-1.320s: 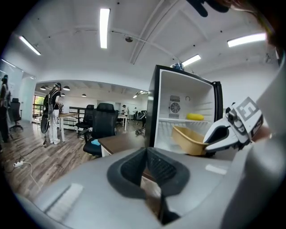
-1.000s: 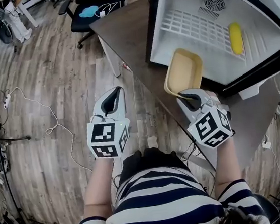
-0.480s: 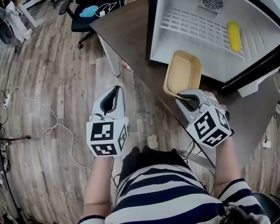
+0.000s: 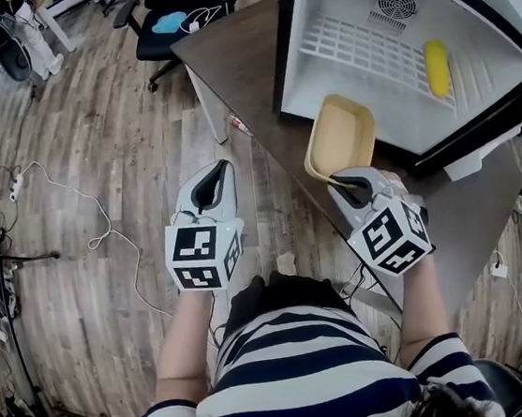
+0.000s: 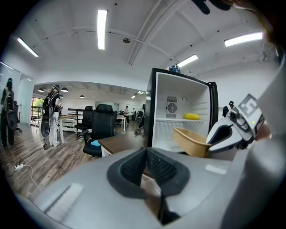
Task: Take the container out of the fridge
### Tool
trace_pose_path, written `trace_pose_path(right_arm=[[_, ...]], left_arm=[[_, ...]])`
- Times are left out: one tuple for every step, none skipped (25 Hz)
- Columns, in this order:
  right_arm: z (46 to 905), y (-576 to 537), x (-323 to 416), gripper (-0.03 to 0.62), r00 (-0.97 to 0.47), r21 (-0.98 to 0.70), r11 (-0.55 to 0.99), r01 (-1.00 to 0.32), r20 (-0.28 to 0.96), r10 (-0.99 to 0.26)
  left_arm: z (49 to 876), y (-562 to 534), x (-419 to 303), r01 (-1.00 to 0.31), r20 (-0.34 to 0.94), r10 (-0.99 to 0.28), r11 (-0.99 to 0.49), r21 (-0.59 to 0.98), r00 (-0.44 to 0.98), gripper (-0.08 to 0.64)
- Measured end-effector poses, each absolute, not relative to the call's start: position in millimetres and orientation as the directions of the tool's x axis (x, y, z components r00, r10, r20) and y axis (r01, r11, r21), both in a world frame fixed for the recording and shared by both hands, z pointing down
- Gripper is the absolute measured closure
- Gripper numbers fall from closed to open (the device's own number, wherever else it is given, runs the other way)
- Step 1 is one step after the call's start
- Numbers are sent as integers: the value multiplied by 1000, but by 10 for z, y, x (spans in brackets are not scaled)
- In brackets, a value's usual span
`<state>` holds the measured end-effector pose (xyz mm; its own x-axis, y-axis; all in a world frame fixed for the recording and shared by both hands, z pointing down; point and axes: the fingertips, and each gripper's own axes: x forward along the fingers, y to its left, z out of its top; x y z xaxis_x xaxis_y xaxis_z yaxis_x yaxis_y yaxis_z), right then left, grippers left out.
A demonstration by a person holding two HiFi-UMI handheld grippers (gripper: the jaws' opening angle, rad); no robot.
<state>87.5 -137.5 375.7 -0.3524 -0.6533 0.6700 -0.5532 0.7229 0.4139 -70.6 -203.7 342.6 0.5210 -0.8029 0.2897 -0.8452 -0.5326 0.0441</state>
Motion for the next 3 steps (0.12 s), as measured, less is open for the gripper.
trace_pose_path(right_arm=[[3758, -1369, 868, 572, -353, 413, 724, -552, 671, -652], [3758, -1364, 861, 572, -354, 412, 725, -551, 671, -651], [3759, -1360, 853, 572, -356, 411, 726, -551, 672, -650]], left_arm=[[3422, -2033, -707, -845, 290, -802, -534, 44, 522, 560], [3417, -2030, -709, -844, 290, -802, -535, 43, 523, 560], [3413, -2026, -712, -843, 289, -802, -536, 42, 523, 560]])
